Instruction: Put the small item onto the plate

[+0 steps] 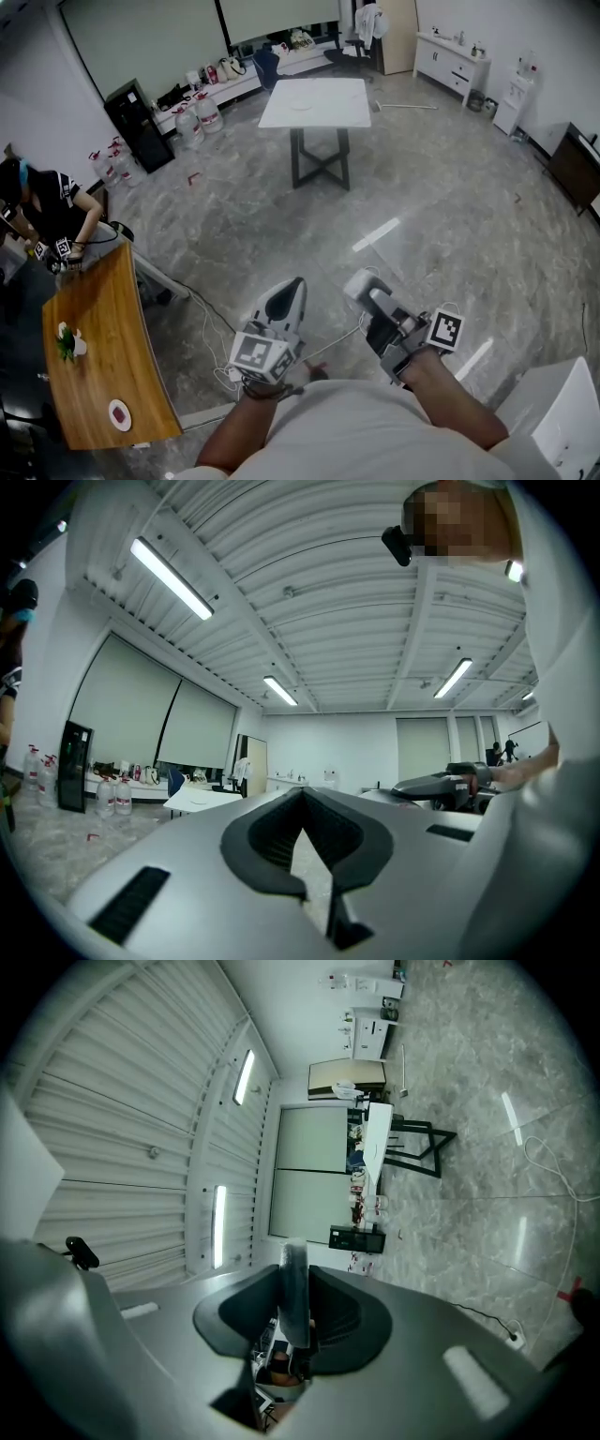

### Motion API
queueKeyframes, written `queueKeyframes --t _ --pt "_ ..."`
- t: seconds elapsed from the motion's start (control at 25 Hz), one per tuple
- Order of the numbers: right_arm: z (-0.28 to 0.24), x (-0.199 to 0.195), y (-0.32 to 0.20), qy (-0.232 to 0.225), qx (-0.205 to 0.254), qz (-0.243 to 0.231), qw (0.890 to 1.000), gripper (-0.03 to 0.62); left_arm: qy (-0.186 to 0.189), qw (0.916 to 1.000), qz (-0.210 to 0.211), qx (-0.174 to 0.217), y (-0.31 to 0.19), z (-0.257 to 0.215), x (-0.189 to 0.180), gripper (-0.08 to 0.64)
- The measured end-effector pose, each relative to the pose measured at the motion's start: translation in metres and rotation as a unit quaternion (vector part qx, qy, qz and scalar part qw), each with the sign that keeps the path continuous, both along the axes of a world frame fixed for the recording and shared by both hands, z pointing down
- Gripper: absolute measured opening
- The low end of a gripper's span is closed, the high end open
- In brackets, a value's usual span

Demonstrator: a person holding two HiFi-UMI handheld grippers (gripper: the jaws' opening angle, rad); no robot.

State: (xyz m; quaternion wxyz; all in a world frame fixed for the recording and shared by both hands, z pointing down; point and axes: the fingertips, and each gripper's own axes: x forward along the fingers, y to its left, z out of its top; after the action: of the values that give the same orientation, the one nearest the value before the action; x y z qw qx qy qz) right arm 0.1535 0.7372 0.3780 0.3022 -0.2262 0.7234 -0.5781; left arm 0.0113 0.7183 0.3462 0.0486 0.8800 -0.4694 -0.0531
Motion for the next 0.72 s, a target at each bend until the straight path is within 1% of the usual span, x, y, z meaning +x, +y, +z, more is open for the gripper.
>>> queueKeyframes --t 0.16,0.32,0.48,0.72 --pt "-0.002 -0.027 -0.027 -0.006 0.002 0.011 1.0 0.097 -0.006 0.9999 0.015 0.002 -0.027 -0.004 -0.027 0.006" --pt "0.003 -0.05 -0.052 -0.008 -0.006 0.009 1.0 0.097 -0.002 0.9999 0.014 0.001 -0.051 0.0 -0.051 0.006" --pt "0.009 -0.06 -0.084 -0.005 -0.012 0.005 1.0 0.097 -0.012 0.9999 0.008 0.008 -0.08 0.002 -0.061 0.006" --pt "0.019 -0.064 -0.151 -0.006 -0.02 -0.009 1.0 0.097 -0.004 0.9998 -0.017 -0.01 -0.143 0.013 -0.071 0.006"
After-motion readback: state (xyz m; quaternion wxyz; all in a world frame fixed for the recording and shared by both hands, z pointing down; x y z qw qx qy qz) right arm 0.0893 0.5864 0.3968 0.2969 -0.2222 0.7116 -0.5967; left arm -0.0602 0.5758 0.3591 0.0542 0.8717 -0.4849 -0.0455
